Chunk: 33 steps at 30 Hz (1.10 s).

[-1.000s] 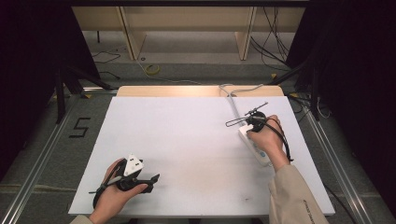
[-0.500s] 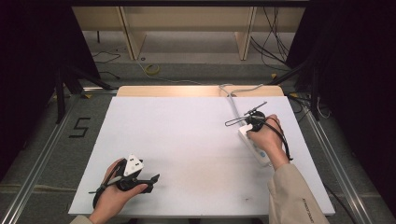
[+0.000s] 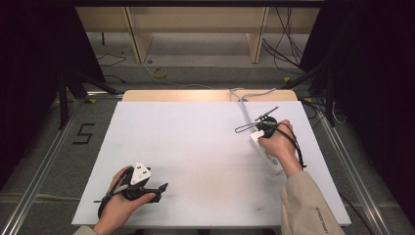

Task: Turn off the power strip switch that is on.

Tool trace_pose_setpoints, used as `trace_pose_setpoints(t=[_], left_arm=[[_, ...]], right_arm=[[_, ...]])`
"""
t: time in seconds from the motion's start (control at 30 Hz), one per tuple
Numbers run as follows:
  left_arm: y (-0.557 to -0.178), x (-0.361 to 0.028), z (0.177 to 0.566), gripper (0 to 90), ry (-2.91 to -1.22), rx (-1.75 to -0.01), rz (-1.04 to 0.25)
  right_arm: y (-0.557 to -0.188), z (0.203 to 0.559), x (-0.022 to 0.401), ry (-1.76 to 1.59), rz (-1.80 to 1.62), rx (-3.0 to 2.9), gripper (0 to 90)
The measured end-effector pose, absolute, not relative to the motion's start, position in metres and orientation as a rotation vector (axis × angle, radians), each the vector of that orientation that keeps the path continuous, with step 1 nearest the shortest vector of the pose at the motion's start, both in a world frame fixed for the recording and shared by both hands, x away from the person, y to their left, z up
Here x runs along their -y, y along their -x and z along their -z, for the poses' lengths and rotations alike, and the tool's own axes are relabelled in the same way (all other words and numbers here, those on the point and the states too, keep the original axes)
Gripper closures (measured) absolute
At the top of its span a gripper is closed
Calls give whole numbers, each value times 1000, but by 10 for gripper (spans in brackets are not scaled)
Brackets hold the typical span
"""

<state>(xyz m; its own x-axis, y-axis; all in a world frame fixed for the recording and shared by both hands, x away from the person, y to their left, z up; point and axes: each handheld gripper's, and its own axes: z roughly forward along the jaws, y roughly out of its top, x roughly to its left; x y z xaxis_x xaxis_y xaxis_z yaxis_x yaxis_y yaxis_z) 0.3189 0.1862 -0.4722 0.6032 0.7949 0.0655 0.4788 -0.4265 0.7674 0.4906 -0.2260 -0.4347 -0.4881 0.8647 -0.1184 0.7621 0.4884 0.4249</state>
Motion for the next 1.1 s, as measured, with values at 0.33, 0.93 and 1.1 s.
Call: trace_pose_setpoints(t=[0.33,0.93,1.1], left_arm=[[-319,-186,472,192,-2099,-999,-549],[-318,-187,472,191,-2095,-1003,-549],[-318,-187,472,192,-2092,-1003,-549]], right_arm=[[-491,435,229,-1393,-474,-2428,900],[-490,436,229,-1389,-485,-2416,900],[-489,436,230,-1396,-499,-2407,900]])
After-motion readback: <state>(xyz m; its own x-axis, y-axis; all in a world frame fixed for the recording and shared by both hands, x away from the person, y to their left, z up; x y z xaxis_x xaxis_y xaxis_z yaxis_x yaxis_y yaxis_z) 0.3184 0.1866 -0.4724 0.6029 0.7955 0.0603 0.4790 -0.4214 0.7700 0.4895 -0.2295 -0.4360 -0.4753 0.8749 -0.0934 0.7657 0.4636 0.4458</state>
